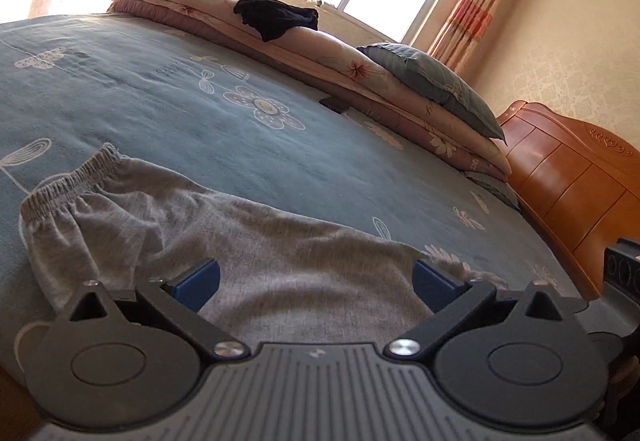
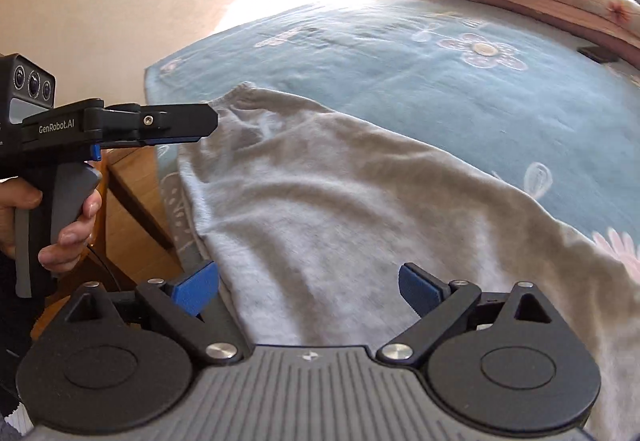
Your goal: Fold clothes
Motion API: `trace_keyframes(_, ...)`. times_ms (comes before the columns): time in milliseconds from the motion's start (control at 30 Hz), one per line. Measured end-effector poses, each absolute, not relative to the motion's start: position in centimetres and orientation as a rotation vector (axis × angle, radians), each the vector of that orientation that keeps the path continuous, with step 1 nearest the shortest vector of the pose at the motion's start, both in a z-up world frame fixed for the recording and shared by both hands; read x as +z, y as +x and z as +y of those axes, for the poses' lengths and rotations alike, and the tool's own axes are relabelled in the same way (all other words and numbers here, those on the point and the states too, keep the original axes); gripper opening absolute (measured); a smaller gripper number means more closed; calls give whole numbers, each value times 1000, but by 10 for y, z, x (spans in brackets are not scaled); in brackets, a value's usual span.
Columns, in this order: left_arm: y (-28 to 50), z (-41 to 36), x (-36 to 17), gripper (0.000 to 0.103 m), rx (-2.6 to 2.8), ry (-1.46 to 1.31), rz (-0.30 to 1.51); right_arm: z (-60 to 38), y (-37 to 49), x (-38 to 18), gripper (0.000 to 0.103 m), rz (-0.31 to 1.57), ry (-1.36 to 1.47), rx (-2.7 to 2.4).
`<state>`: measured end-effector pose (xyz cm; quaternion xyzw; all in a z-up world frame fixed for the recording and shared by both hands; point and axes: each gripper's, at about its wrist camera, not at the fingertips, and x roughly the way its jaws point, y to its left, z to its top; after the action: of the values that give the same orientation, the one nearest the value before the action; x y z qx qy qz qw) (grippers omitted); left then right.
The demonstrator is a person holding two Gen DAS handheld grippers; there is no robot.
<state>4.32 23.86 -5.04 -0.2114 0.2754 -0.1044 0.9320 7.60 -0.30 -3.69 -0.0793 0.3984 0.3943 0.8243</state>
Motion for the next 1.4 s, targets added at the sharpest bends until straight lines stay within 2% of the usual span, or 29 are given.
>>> trace_keyframes(300,65,160,-91,101,-310,-275,786,-116,49,-60,103,846,-158,426)
trace_keyframes(500,39,152,-87,102,-248,-218,790,-125,43,-92,103,846,-167,348)
trace_keyframes(767,38,126,-85,102,-176,-13,834,-126,24,-97,103,780,-151,304)
trace_keyframes(933,41,120,-87,102,-134,7,838,-143,-9,-97,103,766,-102,335)
trace_keyframes(1033,44,117,-87,102,-117,14,848,-149,-21,-90,103,778,-170,343)
trace_keyframes(1167,52,114,-79,102,-88,-22,885,-173,-21,-70,103,616,-183,238)
trace_keyframes(1400,74,75,-48,102,-223,39,783,-226,15,-90,103,728,-26,96)
